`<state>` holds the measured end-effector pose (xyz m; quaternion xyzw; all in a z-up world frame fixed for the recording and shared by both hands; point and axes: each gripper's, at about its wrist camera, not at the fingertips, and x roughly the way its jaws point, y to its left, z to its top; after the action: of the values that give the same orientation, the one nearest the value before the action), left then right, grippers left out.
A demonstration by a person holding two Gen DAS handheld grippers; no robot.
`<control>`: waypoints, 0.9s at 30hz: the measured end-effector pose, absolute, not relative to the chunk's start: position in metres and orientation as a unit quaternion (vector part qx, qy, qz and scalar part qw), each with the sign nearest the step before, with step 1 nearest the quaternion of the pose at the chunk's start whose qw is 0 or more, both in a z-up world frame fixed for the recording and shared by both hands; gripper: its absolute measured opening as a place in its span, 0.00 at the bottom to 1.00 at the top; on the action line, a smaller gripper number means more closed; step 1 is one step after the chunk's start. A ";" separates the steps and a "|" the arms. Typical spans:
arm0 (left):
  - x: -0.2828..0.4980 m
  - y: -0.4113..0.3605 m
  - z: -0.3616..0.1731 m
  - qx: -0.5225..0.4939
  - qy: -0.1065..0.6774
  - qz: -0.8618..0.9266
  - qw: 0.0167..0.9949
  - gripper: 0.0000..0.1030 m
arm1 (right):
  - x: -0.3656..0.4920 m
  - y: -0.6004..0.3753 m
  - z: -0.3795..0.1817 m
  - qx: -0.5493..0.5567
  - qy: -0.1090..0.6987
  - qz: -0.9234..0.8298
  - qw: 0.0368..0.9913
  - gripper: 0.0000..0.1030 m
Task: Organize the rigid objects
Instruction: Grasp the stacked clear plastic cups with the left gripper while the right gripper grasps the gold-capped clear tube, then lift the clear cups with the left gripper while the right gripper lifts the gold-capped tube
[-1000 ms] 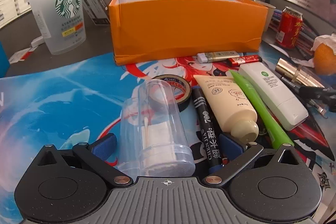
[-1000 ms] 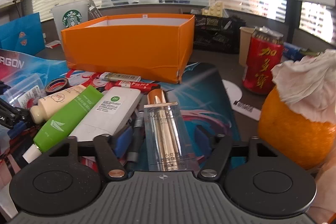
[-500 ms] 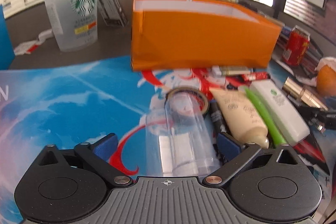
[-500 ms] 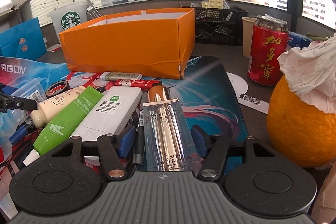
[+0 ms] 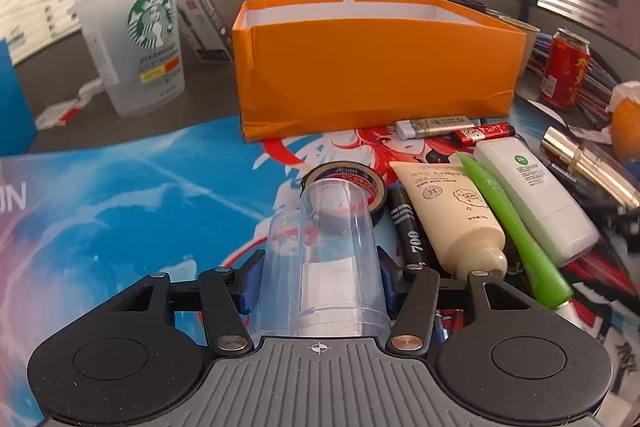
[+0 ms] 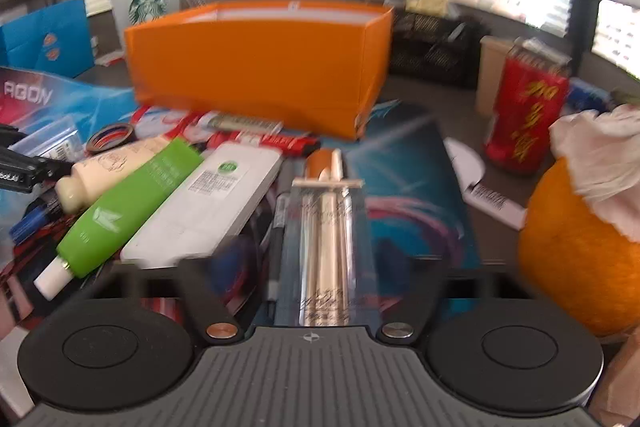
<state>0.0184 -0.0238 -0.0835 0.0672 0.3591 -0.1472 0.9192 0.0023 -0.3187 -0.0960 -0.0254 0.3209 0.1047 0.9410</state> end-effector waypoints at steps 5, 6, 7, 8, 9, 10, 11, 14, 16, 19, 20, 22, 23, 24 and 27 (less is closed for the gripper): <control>0.011 -0.029 -0.084 0.075 0.349 -0.133 0.924 0.51 | 0.000 -0.314 -0.095 -0.024 0.310 0.103 0.945 0.53; 0.011 -0.028 -0.084 0.075 0.350 -0.133 0.924 0.51 | -0.002 -0.311 -0.095 -0.029 0.307 0.097 0.946 0.51; 0.012 -0.027 -0.084 0.072 0.351 -0.134 0.924 0.51 | -0.003 -0.309 -0.095 -0.029 0.308 0.095 0.946 0.50; 0.010 -0.027 -0.085 0.067 0.354 -0.134 0.923 0.51 | -0.003 -0.310 -0.095 -0.025 0.308 0.095 0.946 0.49; 0.010 -0.027 -0.084 0.064 0.355 -0.135 0.923 0.51 | -0.003 -0.311 -0.095 -0.021 0.307 0.095 0.947 0.49; 0.010 -0.026 -0.084 0.063 0.356 -0.135 0.923 0.51 | -0.003 -0.311 -0.095 -0.017 0.305 0.095 0.947 0.49; 0.011 -0.024 -0.084 0.062 0.357 -0.134 0.923 0.51 | -0.004 -0.312 -0.095 -0.014 0.304 0.094 0.948 0.48; 0.015 -0.019 -0.080 0.048 0.362 -0.136 0.921 0.51 | -0.004 -0.318 -0.095 0.010 0.302 0.087 0.949 0.44; 0.017 -0.014 -0.074 0.035 0.359 -0.140 0.922 0.51 | -0.001 -0.327 -0.093 0.051 0.307 0.092 0.946 0.44; 0.017 -0.010 -0.065 0.034 0.348 -0.138 0.927 0.51 | 0.001 -0.338 -0.090 0.096 0.314 0.098 0.939 0.44; 0.017 -0.009 -0.064 0.035 0.345 -0.137 0.928 0.51 | 0.000 -0.340 -0.089 0.100 0.314 0.096 0.939 0.44; 0.018 -0.010 -0.066 0.038 0.347 -0.134 0.927 0.51 | -0.002 -0.337 -0.088 0.078 0.313 0.093 0.942 0.44; 0.019 -0.010 -0.068 0.037 0.351 -0.132 0.926 0.51 | -0.003 -0.334 -0.089 0.065 0.314 0.083 0.944 0.45; 0.020 -0.009 -0.070 0.034 0.357 -0.133 0.924 0.51 | -0.004 -0.334 -0.091 0.059 0.311 0.075 0.946 0.45; 0.019 -0.006 -0.074 0.029 0.364 -0.135 0.921 0.51 | -0.005 -0.341 -0.093 0.089 0.306 0.080 0.944 0.49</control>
<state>0.0185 -0.0063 -0.0742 0.0294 0.3638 -0.1351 0.9212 -0.0049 -0.3412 -0.0925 0.0893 0.3064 0.0798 0.9443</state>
